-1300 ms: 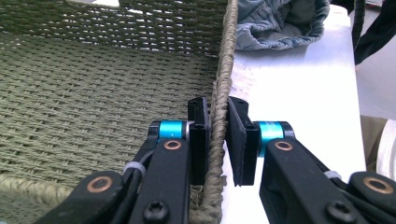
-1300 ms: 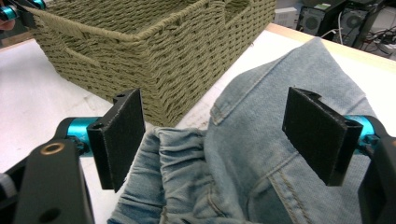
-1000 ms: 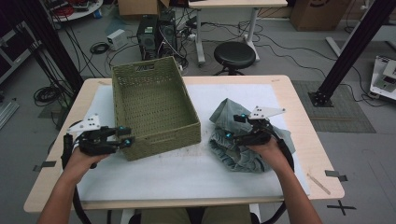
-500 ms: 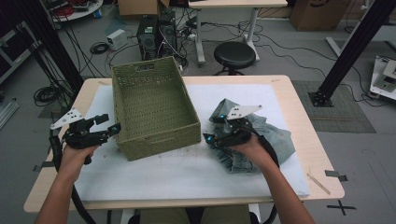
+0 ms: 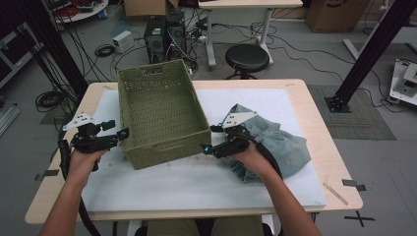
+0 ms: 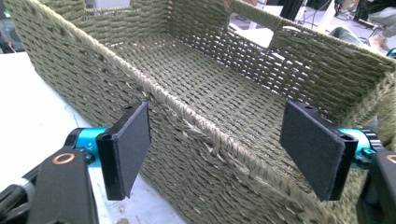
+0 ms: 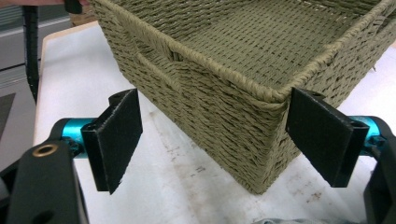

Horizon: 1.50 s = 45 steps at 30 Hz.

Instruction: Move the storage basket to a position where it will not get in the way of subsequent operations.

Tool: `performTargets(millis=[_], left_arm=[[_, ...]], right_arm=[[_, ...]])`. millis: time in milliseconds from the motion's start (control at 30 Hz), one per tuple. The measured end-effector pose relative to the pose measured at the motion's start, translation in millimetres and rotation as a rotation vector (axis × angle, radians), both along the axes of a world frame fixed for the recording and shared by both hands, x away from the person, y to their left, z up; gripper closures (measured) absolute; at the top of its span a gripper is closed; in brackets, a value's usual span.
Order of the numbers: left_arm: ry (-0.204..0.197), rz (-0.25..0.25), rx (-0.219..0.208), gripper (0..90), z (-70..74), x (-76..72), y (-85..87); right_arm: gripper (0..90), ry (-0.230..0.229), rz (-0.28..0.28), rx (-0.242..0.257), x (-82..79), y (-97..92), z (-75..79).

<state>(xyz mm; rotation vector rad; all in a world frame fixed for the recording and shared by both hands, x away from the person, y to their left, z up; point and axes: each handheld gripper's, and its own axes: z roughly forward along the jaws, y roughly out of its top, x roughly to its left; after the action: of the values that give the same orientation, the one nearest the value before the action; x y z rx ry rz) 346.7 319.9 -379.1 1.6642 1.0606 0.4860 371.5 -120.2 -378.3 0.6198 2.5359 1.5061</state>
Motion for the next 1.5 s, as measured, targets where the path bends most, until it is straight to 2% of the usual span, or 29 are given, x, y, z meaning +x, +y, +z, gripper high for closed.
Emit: performTargets(millis=[67, 267, 633, 667, 700, 900, 1033, 1067, 1200, 1400, 1500], left_arm=[[0.003, 0.008, -0.004, 24.7, -0.7, 0.9, 0.6], [0.014, 0.062, 0.002, 24.7, 0.0, 4.0, 6.7], [0.055, 0.108, 0.078, 24.7, 5.8, 20.4, 8.9], [0.068, 0.116, 0.089, 24.7, 5.3, 22.6, 8.5], [0.087, 0.121, 0.098, 24.7, 4.5, 25.5, 8.1], [0.117, 0.121, 0.124, 24.3, 3.8, 33.4, 3.1], [0.135, 0.115, 0.143, 31.4, 3.9, 36.1, -0.9], [0.138, 0.122, 0.138, 32.5, 4.2, 36.5, -0.4], [0.162, 0.161, 0.118, 46.4, 5.7, 36.2, 1.5], [0.182, 0.193, 0.130, 56.5, 7.4, 33.1, 4.2], [0.192, 0.210, 0.107, 62.5, 7.4, 29.9, 9.3]], right_arm=[[20.4, 0.016, 0.032, 0.009, -1.1, -0.1, 0.2], [20.5, 0.003, 0.084, 0.001, -8.4, 6.2, 0.2], [20.7, -0.001, 0.192, 0.004, -20.7, 20.3, -0.7], [20.7, -0.002, 0.199, 0.007, -21.5, 21.4, -0.9], [20.7, 0.002, 0.206, 0.006, -22.4, 22.4, -1.0], [20.7, 0.002, 0.219, 0.008, -24.8, 25.4, -1.1], [20.7, 0.000, 0.221, 0.010, -24.3, 25.3, -1.1], [20.7, 0.002, 0.219, 0.011, -24.5, 25.4, -1.0], [20.6, 0.007, 0.219, 0.009, -24.9, 25.5, -0.8], [20.7, 0.007, 0.238, 0.020, -26.5, 27.4, -1.7], [23.6, 0.002, 0.261, 0.020, -28.6, 29.6, -2.1]])
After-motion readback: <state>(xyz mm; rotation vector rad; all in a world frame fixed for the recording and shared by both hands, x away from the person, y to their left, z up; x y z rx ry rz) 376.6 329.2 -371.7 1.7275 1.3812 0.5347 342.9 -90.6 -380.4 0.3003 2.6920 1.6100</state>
